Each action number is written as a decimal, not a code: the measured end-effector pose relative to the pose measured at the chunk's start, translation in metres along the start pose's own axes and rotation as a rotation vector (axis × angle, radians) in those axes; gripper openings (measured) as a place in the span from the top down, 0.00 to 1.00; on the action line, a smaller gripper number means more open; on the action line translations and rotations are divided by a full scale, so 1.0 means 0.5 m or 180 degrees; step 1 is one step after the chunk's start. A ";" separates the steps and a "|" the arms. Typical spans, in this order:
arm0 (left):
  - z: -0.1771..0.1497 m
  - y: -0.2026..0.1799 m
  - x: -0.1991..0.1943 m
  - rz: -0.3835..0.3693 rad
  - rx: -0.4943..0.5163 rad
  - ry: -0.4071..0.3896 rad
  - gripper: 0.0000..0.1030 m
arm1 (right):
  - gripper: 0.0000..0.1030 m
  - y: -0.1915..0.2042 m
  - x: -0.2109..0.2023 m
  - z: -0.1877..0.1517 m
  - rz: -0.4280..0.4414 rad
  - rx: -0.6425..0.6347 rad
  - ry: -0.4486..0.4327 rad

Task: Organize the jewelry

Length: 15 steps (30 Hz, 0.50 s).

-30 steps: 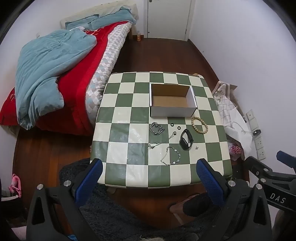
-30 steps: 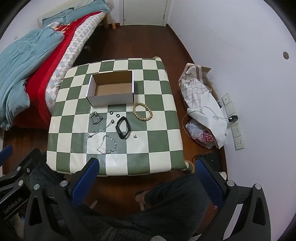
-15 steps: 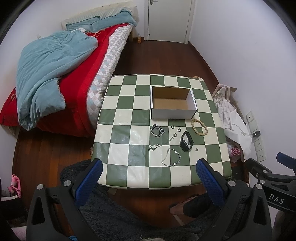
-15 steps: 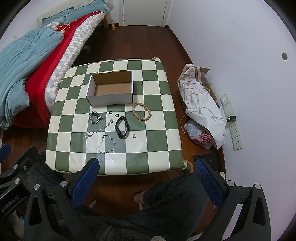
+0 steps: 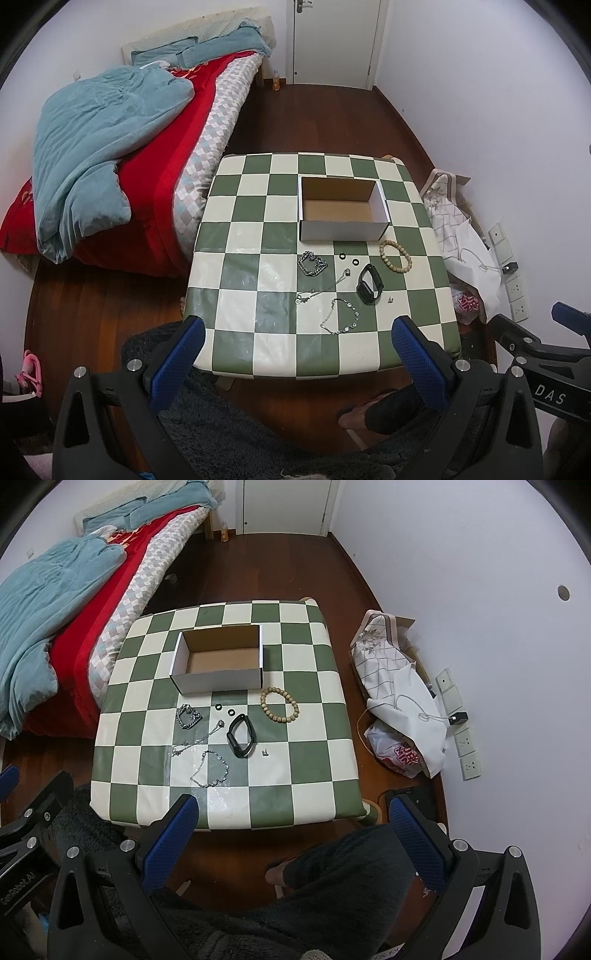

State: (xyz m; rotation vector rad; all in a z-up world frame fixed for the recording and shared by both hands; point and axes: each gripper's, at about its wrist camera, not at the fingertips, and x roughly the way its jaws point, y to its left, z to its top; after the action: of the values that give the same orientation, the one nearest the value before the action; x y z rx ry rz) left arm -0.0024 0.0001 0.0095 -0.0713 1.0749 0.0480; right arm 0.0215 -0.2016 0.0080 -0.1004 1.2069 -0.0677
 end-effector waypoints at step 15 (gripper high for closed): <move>0.004 -0.003 -0.010 0.0022 0.0013 -0.0052 0.00 | 0.00 -0.004 -0.008 0.004 -0.0002 0.0008 -0.0016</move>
State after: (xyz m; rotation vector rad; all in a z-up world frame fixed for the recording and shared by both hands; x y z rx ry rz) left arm -0.0027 -0.0012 0.0147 -0.0634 1.0588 0.0526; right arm 0.0220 -0.2034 0.0124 -0.0987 1.2018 -0.0695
